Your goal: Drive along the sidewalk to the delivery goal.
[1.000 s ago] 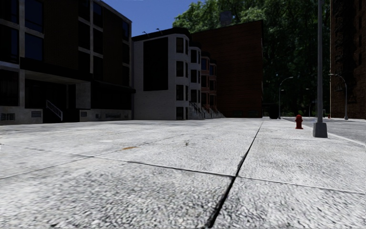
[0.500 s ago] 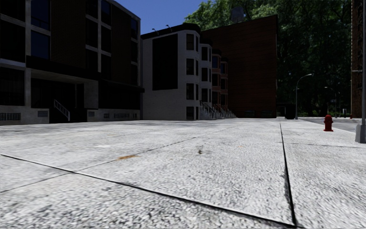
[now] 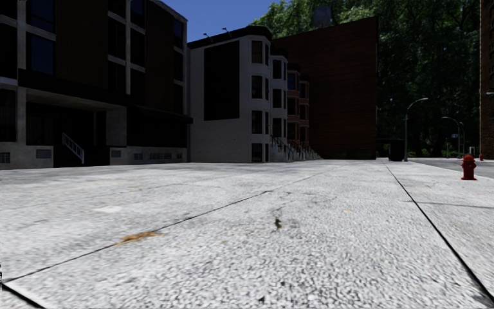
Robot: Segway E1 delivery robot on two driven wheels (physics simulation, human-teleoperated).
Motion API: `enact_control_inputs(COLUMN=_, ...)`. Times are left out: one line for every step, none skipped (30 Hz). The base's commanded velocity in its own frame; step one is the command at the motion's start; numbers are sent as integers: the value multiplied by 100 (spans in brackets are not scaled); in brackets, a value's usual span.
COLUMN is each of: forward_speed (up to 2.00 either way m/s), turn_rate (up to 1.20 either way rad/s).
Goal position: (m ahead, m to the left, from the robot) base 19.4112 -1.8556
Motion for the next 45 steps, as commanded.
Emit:
enact_control_inputs(forward_speed=200, turn_rate=0)
enact_control_inputs(forward_speed=200, turn_rate=0)
enact_control_inputs(forward_speed=200, turn_rate=0)
enact_control_inputs(forward_speed=200, turn_rate=0)
enact_control_inputs(forward_speed=200, turn_rate=0)
enact_control_inputs(forward_speed=200, turn_rate=0)
enact_control_inputs(forward_speed=200, turn_rate=0)
enact_control_inputs(forward_speed=200, turn_rate=0)
enact_control_inputs(forward_speed=200, turn_rate=0)
enact_control_inputs(forward_speed=200, turn_rate=0)
enact_control_inputs(forward_speed=200, turn_rate=0)
enact_control_inputs(forward_speed=200, turn_rate=0)
enact_control_inputs(forward_speed=200, turn_rate=0)
enact_control_inputs(forward_speed=200, turn_rate=0)
enact_control_inputs(forward_speed=200, turn_rate=0)
enact_control_inputs(forward_speed=200, turn_rate=0)
enact_control_inputs(forward_speed=200, turn_rate=0)
enact_control_inputs(forward_speed=200, turn_rate=0)
enact_control_inputs(forward_speed=200, turn_rate=0)
enact_control_inputs(forward_speed=200, turn_rate=0)
enact_control_inputs(forward_speed=200, turn_rate=0)
enact_control_inputs(forward_speed=200, turn_rate=0)
enact_control_inputs(forward_speed=200, turn_rate=0)
enact_control_inputs(forward_speed=200, turn_rate=0)
enact_control_inputs(forward_speed=200, turn_rate=0)
enact_control_inputs(forward_speed=200, turn_rate=0)
enact_control_inputs(forward_speed=200, turn_rate=0)
enact_control_inputs(forward_speed=200, turn_rate=0)
enact_control_inputs(forward_speed=200, turn_rate=0)
enact_control_inputs(forward_speed=200, turn_rate=0)
enact_control_inputs(forward_speed=200, turn_rate=0)
enact_control_inputs(forward_speed=200, turn_rate=0)
enact_control_inputs(forward_speed=200, turn_rate=0)
enact_control_inputs(forward_speed=200, turn_rate=0)
enact_control_inputs(forward_speed=200, turn_rate=0)
enact_control_inputs(forward_speed=200, turn_rate=0)
enact_control_inputs(forward_speed=200, turn_rate=0)
enact_control_inputs(forward_speed=200, turn_rate=0)
enact_control_inputs(forward_speed=200, turn_rate=0)
enact_control_inputs(forward_speed=200, turn_rate=0)
enact_control_inputs(forward_speed=200, turn_rate=0)
enact_control_inputs(forward_speed=200, turn_rate=0)
enact_control_inputs(forward_speed=200, turn_rate=0)
enact_control_inputs(forward_speed=200, turn_rate=0)
enact_control_inputs(forward_speed=200, turn_rate=0)
